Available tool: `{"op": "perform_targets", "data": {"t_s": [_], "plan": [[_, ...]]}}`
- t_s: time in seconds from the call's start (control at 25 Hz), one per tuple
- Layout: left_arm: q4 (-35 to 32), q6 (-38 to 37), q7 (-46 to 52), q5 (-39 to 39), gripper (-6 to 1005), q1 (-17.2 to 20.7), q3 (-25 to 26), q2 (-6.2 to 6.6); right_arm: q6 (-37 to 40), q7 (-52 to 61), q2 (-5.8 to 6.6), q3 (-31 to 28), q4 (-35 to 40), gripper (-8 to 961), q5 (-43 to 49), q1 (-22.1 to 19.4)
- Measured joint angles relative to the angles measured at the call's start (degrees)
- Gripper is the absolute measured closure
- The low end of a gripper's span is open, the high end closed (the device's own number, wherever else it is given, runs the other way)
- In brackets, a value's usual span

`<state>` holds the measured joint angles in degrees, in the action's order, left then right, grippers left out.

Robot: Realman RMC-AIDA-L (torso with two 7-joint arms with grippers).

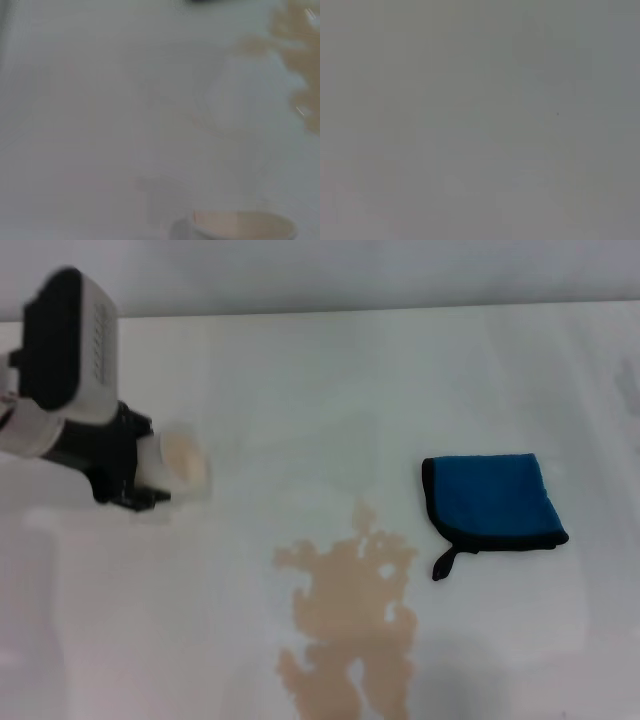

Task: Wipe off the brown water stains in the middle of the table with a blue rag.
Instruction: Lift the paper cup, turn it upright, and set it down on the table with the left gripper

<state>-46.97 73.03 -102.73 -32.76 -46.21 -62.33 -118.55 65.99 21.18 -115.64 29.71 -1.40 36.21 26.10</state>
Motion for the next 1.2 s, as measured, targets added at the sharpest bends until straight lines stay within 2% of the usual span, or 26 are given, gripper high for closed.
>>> {"op": "perform_targets", "data": {"t_s": [0.16, 0.32, 0.48, 0.76, 1.0, 1.2], "plan": [[-2.0, -1.9, -0.2, -5.6, 337, 2.1, 3.4, -0.05, 0.0, 0.0, 0.05, 0.0, 0.0, 98, 0.0, 0.0], [-1.6, -6.6, -1.1, -14.2, 337, 5.3, 3.4, -0.13, 0.0, 0.0, 0.06, 0.0, 0.1, 99, 0.0, 0.0], [1.4, -11.5, -5.3, -25.5, 336, 8.5, 3.2, -0.25, 0.0, 0.0, 0.07, 0.0, 0.1, 99, 0.0, 0.0], [13.0, -18.1, -18.5, -49.7, 335, 11.9, 3.3, -0.28, 0.0, 0.0, 0.07, 0.0, 0.5, 99, 0.0, 0.1], [22.6, -20.8, -28.5, -66.1, 334, 12.3, 3.5, -0.46, 0.0, 0.0, 0.07, 0.0, 0.6, 99, 0.0, 0.3], [32.2, -21.0, -42.7, -85.2, 333, 11.8, 3.3, -0.91, -0.2, 0.0, 0.06, 0.0, 0.8, 99, 0.0, 0.5]]}}
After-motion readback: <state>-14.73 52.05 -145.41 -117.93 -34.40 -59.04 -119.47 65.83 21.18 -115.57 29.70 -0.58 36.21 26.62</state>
